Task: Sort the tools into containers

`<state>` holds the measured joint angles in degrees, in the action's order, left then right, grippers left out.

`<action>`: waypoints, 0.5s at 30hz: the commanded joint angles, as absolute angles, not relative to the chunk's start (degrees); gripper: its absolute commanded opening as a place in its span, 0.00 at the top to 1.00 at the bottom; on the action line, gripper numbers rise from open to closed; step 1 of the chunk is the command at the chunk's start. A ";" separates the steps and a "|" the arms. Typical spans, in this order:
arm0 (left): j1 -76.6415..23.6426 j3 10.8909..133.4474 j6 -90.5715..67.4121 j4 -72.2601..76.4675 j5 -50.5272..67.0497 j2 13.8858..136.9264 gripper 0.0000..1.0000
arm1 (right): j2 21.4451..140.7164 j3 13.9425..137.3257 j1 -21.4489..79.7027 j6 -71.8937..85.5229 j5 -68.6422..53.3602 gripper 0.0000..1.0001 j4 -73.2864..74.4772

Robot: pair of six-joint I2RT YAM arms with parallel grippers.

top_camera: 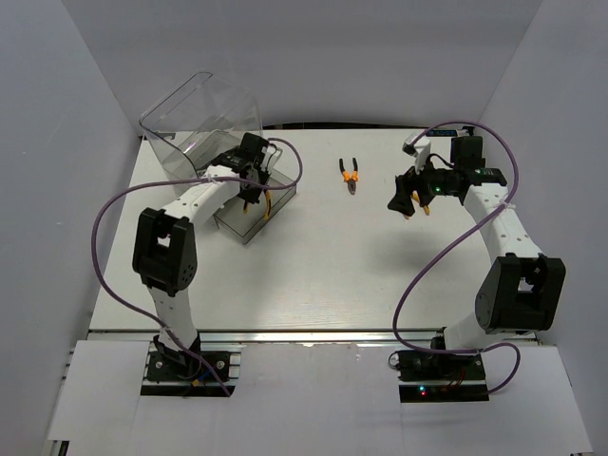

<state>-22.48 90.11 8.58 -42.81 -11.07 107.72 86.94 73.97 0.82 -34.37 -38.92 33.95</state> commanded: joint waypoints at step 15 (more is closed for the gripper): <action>-21.36 97.74 11.17 -39.29 -17.58 112.50 0.44 | 87.71 74.09 0.62 -34.12 -32.27 0.11 32.18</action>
